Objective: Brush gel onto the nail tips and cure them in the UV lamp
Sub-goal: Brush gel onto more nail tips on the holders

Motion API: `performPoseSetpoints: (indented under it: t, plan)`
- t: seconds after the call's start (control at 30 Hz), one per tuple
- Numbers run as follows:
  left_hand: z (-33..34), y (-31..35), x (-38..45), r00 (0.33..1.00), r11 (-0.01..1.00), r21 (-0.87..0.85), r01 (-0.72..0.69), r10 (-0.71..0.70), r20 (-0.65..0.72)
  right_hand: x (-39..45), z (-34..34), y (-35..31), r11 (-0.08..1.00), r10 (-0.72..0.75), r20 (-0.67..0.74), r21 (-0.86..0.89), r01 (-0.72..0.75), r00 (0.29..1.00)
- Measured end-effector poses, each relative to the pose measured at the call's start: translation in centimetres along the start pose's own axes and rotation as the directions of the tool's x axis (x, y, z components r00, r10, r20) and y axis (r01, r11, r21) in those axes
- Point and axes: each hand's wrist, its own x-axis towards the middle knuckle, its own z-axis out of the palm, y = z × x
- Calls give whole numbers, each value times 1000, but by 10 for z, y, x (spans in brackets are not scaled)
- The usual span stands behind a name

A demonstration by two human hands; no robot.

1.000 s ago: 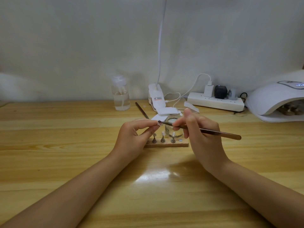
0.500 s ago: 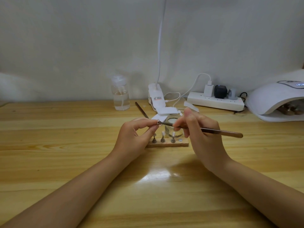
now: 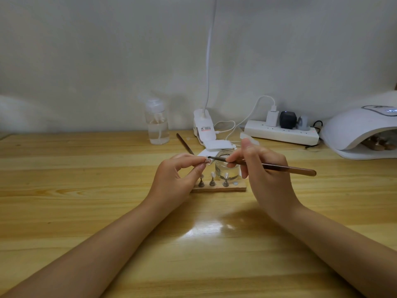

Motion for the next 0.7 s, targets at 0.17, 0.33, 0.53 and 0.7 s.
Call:
performPoseSetpoints:
  t: [0.17, 0.33, 0.53, 0.7]
  plan:
    - [0, 0, 0, 1000, 1000, -10, 0, 0, -12, 0, -2, -4, 997, 37, -34, 74, -35, 999]
    - [0, -1, -1, 1000, 999, -39, 8, -8, -7, 3, -5, -6, 992, 82, -95, 106, -72, 992]
    - [1, 0, -1, 999, 999, -34, -41, 41, -12, 3, -8, 0, 998, -16, -9, -68, 15, 1000]
    - [1, 1, -2, 993, 993, -34, -113, 114, 16, 3, -6, 9, 917, -112, 170, -362, 168, 979]
